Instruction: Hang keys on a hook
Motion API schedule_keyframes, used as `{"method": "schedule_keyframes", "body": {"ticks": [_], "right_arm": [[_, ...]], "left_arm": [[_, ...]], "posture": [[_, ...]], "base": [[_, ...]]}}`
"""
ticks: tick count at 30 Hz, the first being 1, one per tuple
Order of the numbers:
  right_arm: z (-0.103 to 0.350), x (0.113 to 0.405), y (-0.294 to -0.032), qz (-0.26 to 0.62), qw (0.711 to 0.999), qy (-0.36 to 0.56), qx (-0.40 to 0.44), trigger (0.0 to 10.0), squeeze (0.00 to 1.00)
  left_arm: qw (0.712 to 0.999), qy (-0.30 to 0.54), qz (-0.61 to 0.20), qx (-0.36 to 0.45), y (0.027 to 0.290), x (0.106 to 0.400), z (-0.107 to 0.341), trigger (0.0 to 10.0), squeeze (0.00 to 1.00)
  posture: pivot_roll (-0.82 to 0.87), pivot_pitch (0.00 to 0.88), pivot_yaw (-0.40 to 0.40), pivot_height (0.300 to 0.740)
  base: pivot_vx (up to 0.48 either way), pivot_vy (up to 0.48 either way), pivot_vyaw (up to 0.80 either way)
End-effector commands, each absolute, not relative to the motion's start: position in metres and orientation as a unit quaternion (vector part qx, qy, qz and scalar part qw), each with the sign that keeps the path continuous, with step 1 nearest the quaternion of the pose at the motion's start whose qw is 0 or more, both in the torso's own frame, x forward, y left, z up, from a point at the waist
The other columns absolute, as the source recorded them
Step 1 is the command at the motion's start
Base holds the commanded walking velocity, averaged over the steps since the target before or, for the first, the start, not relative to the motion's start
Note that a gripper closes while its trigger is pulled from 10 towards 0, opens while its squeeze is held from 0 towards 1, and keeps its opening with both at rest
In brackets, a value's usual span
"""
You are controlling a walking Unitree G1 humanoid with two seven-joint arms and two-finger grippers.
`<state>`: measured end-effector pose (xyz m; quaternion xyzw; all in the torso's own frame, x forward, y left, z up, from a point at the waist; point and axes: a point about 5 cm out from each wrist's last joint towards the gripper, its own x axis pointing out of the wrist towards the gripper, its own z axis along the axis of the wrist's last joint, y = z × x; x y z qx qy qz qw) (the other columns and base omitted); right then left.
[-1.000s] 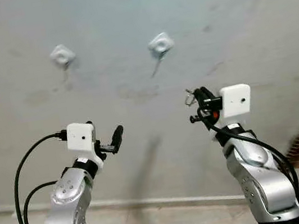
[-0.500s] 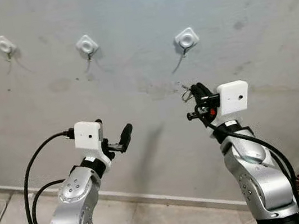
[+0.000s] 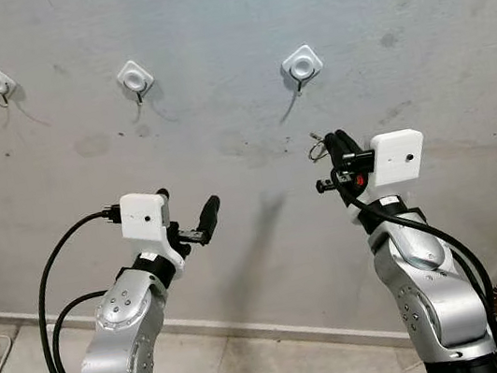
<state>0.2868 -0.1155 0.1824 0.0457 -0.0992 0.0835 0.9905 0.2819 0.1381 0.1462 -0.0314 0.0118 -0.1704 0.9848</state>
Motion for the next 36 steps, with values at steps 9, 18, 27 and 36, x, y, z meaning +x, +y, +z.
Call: {"method": "schedule_keyframes", "body": {"ticks": [9,18,27,36], "right_arm": [[0.195,0.286,-0.117,0.080,0.988,-0.125,0.049,10.0,0.00],[0.194,0.282,-0.124,0.074,0.989,-0.124,0.042,10.0,0.00],[0.194,0.269,-0.129,0.081,0.989,-0.117,0.039,10.0,0.00],[0.191,0.245,-0.138,0.100,0.990,-0.097,0.027,10.0,0.00]], "left_arm": [[0.984,0.003,-0.168,-0.062,0.132,0.288,0.164,10.0,0.00],[0.982,0.004,-0.175,-0.069,0.128,0.283,0.166,10.0,0.00],[0.988,0.008,-0.153,-0.009,0.148,0.270,0.165,10.0,0.00],[0.992,0.024,-0.115,0.042,0.177,0.250,0.157,10.0,0.00]], "posture": [[0.13,0.000,-0.010,0.740],[0.12,0.000,-0.013,0.740],[0.14,0.000,-0.022,0.740],[0.16,0.000,-0.032,0.740]], "base": [[0.260,0.000,0.00],[0.280,0.000,0.00],[0.058,0.000,0.00],[0.000,0.000,0.00]]}}
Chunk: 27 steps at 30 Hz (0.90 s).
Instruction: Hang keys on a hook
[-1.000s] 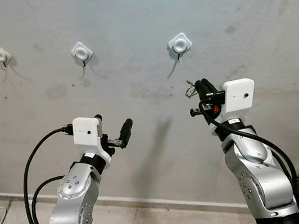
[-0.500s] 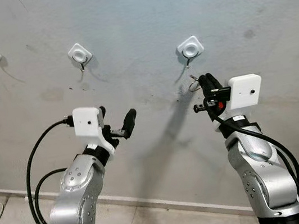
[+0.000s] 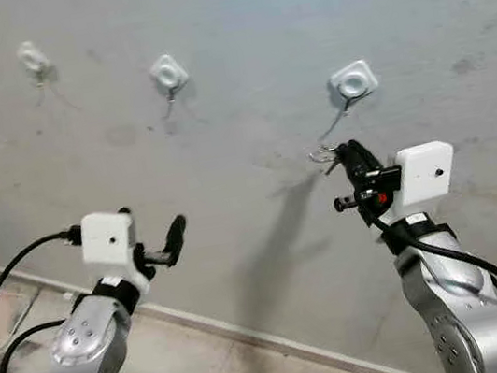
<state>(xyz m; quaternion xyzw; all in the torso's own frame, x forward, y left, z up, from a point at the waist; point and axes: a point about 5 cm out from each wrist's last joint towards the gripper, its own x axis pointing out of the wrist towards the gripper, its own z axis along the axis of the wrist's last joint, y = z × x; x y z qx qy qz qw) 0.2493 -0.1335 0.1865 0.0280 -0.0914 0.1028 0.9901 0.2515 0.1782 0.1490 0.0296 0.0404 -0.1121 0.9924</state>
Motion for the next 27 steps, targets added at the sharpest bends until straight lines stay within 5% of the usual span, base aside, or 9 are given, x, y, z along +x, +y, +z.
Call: {"method": "schedule_keyframes", "body": {"ticks": [1,27], "right_arm": [[0.191,0.244,-0.139,0.101,0.990,-0.095,0.027,10.0,0.00],[0.226,0.280,-0.101,0.115,0.978,-0.157,0.080,10.0,0.00]], "left_arm": [[0.992,0.023,-0.113,0.043,0.178,0.250,0.157,10.0,0.00],[0.984,0.008,-0.166,0.058,0.161,0.248,0.167,10.0,0.00]], "posture": [[0.16,0.000,-0.032,0.740],[0.21,0.000,-0.023,0.740]], "base": [[0.000,0.000,0.00],[0.000,0.000,0.00]]}}
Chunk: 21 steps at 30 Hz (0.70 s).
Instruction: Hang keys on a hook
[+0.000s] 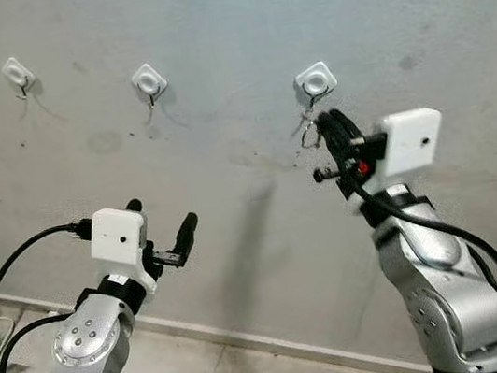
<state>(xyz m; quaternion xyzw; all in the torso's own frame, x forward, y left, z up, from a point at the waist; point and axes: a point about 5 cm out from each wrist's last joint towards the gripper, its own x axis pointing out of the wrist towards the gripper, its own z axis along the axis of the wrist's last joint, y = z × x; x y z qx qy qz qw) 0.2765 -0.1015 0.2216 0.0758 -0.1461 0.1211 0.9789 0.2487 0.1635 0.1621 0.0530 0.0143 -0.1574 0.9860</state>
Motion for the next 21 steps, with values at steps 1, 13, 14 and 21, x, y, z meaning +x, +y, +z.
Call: {"method": "schedule_keyframes", "body": {"ticks": [1,13,14,21], "right_arm": [[0.226,0.283,-0.100,0.114,0.977,-0.157,0.084,10.0,0.00],[0.220,0.302,-0.078,0.098,0.979,-0.143,0.104,10.0,0.00],[0.220,0.303,-0.076,0.098,0.979,-0.143,0.104,10.0,0.00],[0.219,0.306,-0.072,0.096,0.980,-0.144,0.101,10.0,0.00]], "left_arm": [[0.984,0.009,-0.166,0.057,0.161,0.248,0.167,10.0,0.00],[0.983,0.014,-0.178,0.046,0.157,0.247,0.167,10.0,0.00],[0.982,0.016,-0.183,0.042,0.157,0.246,0.167,10.0,0.00],[0.966,0.003,-0.258,0.032,0.141,0.247,0.177,10.0,0.00]], "posture": [[0.22,0.000,-0.027,0.740],[0.24,0.000,-0.032,0.740],[0.24,0.000,-0.031,0.740],[0.24,0.000,-0.033,0.740]], "base": [[0.000,0.000,0.00],[0.000,0.000,0.00],[0.000,0.000,0.00],[0.000,0.000,0.00]]}}
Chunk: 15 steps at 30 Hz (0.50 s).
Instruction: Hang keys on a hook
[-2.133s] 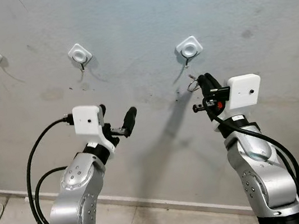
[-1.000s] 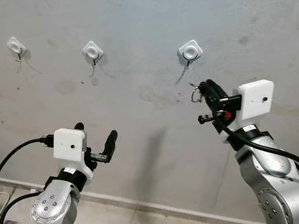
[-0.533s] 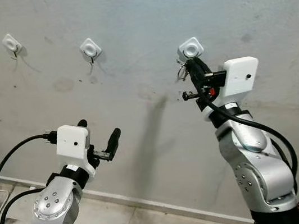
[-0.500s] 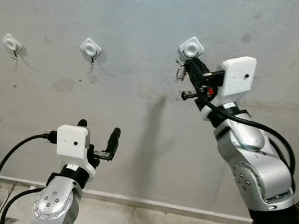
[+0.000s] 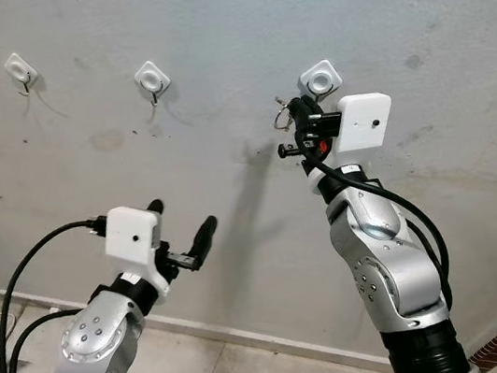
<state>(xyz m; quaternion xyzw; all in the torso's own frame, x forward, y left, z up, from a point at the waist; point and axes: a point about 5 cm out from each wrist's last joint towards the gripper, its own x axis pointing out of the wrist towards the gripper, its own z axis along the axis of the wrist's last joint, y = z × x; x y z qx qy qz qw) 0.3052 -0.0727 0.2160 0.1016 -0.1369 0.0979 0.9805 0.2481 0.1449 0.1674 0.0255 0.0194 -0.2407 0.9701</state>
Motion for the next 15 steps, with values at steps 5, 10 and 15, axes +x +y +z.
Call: {"method": "schedule_keyframes", "body": {"ticks": [5,10,15], "right_arm": [[0.218,0.308,-0.073,0.089,0.980,-0.146,0.099,10.0,0.00],[0.219,0.310,-0.073,0.079,0.981,-0.151,0.097,10.0,0.00],[0.224,0.315,-0.071,0.072,0.979,-0.159,0.103,10.0,0.00]], "left_arm": [[0.952,-0.006,-0.303,0.039,0.129,0.247,0.185,10.0,0.00],[0.943,-0.012,-0.330,0.045,0.121,0.246,0.190,10.0,0.00],[0.943,-0.011,-0.330,0.045,0.121,0.246,0.190,10.0,0.00]], "posture": [[0.24,0.000,-0.033,0.740],[0.24,0.000,-0.028,0.740],[0.24,0.000,-0.029,0.740]], "base": [[0.000,0.000,0.00],[0.000,0.000,0.00],[0.000,0.000,0.00]]}}
